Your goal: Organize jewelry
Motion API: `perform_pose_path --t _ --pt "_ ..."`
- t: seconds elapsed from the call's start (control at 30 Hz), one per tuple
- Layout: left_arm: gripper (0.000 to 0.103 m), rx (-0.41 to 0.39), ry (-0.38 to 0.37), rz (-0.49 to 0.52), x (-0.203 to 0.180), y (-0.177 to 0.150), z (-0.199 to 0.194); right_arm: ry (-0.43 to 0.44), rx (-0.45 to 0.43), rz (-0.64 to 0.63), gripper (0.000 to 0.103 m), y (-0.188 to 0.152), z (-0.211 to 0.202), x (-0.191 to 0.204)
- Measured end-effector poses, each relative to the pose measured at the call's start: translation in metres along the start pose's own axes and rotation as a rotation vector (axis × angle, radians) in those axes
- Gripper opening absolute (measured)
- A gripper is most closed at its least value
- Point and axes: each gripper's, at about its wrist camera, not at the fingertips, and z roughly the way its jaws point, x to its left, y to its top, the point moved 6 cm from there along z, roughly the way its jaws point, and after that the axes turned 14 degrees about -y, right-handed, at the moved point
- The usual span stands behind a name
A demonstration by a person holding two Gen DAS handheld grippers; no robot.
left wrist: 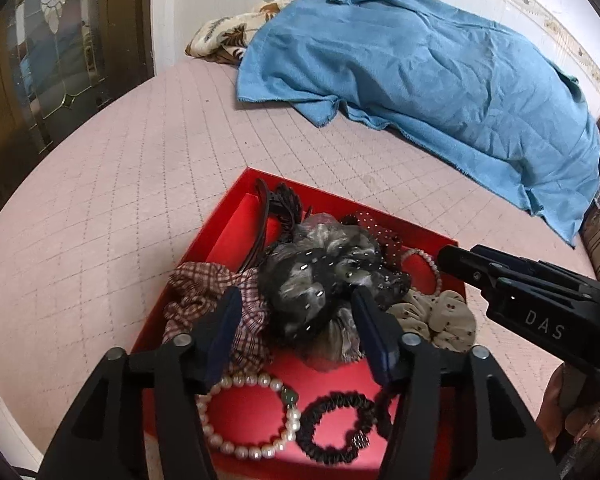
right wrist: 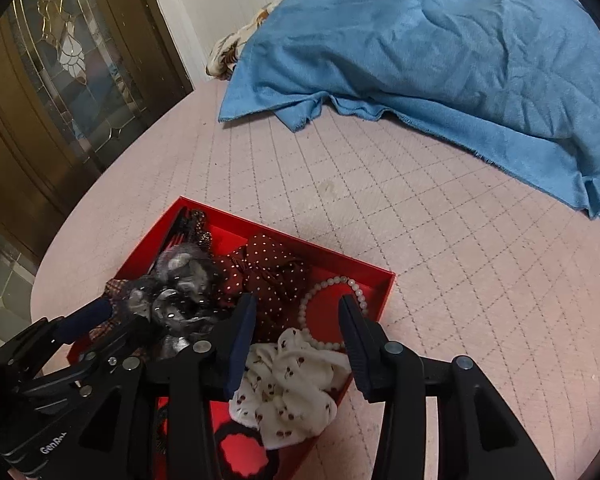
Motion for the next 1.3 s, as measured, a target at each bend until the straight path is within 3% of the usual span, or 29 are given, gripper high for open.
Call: perform_pose_path --t 0.27,0.63,0.77,0.87,1.0,1.3 --pt "0.069 -0.039 0.029 0.03 -0.012 -0.006 -0.037 0.003 -0.02 0.037 0.055 -0.015 -0.033 -0.012" --pt "0.075 -0.116 0.059 0.079 -0.038 -0.022 -0.082 0.004 -0.037 0.083 0.068 -0.054 -0.08 -0.029" --pt "0.088 -0.21 0.128 0.122 -0.049 -0.024 -0.106 -0.023 -0.058 0.076 0.07 -0.069 -0.095 -0.034" --pt "0.097 -0.329 0.216 0.167 -0.057 -0.021 -0.132 -0.043 -0.075 0.068 0.071 -0.079 -0.106 -0.038" --pt "0.102 -0.461 0.319 0.199 -0.065 -0.02 -0.166 -0.054 -0.091 0.074 0.072 -0.089 -0.119 -0.044" --pt "0.103 -0.541 0.349 0.157 -0.065 -0.027 -0.209 -0.049 -0.134 0.089 0.073 -0.102 -0.147 -0.042"
